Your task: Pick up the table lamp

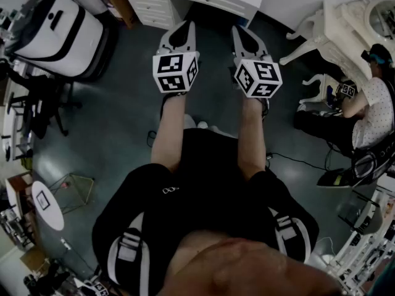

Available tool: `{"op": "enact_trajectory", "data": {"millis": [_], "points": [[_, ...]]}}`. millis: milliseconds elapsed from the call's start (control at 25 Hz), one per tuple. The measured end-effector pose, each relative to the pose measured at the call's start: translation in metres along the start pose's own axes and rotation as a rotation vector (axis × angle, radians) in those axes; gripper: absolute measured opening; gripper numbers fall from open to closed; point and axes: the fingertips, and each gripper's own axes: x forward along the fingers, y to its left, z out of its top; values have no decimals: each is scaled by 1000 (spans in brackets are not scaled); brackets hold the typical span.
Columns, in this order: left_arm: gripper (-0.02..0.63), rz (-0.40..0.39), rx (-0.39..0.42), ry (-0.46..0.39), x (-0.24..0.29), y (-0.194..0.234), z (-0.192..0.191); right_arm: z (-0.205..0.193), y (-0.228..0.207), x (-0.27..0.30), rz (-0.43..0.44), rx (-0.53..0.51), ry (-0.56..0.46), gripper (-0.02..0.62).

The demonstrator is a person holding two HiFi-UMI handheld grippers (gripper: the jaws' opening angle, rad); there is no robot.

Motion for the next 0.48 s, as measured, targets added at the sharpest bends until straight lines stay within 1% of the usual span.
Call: {"op": "enact_trajectory", "data": {"millis": [240, 480], "points": [[9, 23, -1, 19, -5, 17, -8, -8, 0, 13, -14, 39, 0, 18], [9, 58, -33, 59, -6, 52, -24, -26, 22, 40, 19, 44, 45, 18]]}}
